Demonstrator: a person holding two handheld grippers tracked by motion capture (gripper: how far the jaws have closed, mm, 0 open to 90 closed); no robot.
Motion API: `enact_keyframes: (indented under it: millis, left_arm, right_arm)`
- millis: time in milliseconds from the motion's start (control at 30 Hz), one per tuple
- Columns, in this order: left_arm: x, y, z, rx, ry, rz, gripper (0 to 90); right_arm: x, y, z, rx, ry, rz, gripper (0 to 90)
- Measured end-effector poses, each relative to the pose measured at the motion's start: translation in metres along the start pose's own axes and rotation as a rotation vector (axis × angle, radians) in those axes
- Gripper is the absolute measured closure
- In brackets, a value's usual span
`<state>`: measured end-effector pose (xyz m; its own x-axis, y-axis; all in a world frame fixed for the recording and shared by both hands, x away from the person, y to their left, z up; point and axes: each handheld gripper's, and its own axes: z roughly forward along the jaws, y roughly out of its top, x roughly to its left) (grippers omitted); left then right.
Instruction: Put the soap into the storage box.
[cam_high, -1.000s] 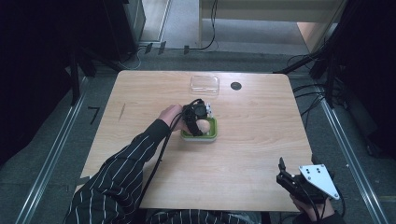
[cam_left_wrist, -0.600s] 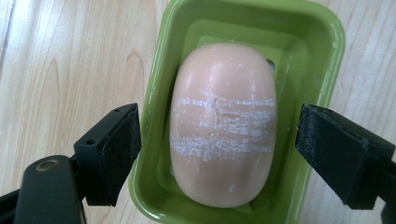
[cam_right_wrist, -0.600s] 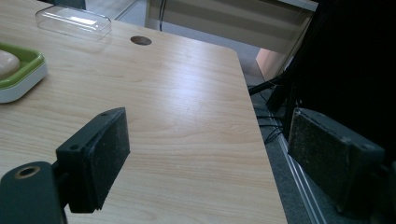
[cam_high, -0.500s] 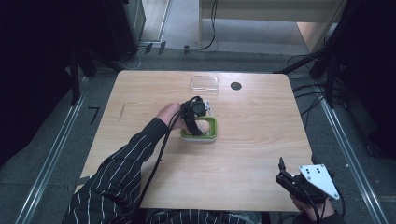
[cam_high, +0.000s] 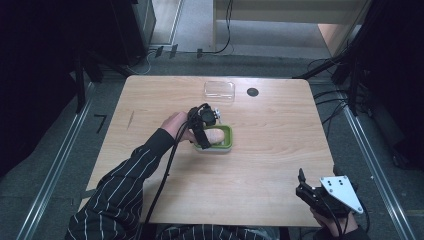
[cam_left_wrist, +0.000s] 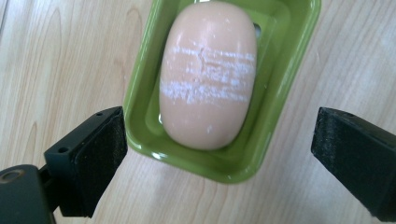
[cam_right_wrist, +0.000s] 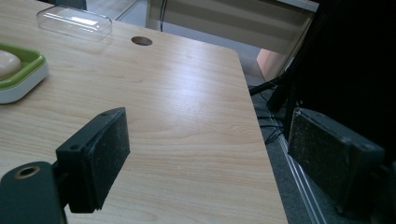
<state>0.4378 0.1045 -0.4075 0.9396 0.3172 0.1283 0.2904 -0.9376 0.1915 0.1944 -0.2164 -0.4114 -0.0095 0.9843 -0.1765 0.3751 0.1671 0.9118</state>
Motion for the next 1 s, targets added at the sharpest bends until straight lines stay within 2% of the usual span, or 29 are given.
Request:
enact_keyframes:
  millis: [267,633,800,1000]
  left_arm:
    - [-0.009,-0.010,-0.010,0.024,0.013,-0.030,2.1]
    - [-0.016,-0.028,-0.011,0.081,-0.013,-0.072,1.1]
    - [-0.021,-0.039,-0.010,0.096,-0.026,-0.097,0.7]
    - [-0.027,-0.050,-0.013,0.098,-0.021,-0.119,0.7]
  right_arm:
    - [0.000,0.000,0.000,-0.001,0.000,-0.005,13.5]
    - [0.000,0.000,0.000,-0.002,-0.001,-0.003,13.6]
    - [0.000,0.000,0.000,-0.003,0.000,-0.005,13.6]
    - [0.001,0.000,0.000,-0.004,0.000,-0.005,13.6]
